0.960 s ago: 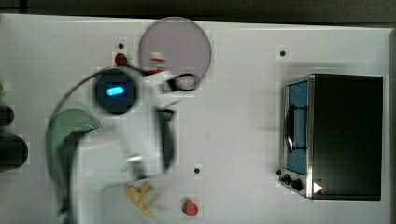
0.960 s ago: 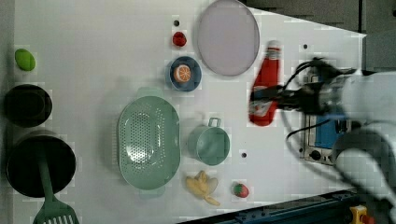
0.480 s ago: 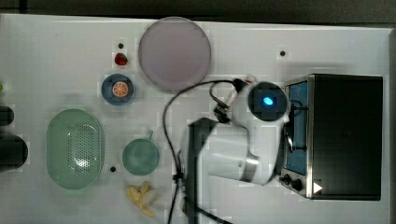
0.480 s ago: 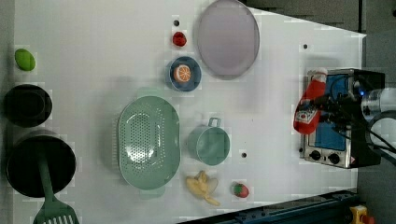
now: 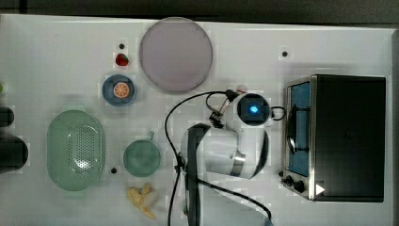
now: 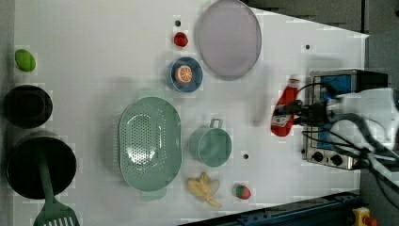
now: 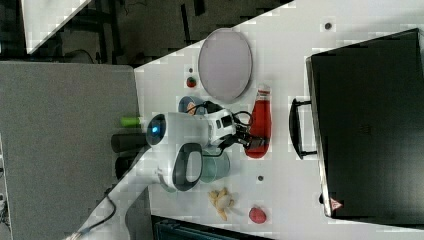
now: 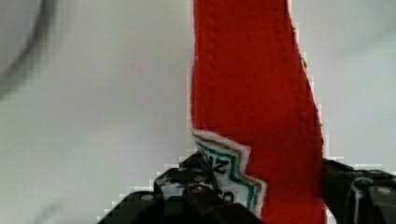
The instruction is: Pick ketchup from strainer and place it on the table
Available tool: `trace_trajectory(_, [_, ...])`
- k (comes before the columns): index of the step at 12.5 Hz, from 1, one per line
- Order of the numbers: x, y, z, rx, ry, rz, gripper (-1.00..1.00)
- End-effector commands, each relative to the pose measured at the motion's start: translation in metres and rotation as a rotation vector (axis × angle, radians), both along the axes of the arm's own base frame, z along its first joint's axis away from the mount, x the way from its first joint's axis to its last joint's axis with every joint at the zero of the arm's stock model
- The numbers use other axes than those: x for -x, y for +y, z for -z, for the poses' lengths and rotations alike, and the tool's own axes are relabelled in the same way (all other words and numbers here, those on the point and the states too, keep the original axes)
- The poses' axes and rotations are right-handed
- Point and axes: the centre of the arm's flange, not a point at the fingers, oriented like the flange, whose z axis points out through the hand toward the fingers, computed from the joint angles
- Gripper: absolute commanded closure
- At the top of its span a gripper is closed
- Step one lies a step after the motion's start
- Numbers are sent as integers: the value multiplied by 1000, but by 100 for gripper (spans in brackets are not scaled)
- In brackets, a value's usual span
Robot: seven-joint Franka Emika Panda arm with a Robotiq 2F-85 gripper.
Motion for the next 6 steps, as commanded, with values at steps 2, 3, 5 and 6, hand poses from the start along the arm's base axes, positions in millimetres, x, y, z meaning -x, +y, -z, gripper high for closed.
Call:
trace_trajectory(2, [-1,37,33,-18,-16,-121,-25])
trace_trajectory(3, [0,37,41,-18,-15,-118,-31])
trace_trajectory(5, [-1,36,42,-16,-25,-118,-73])
trace_trajectory(6, [-3,36,35,-14,-34,-116,-95])
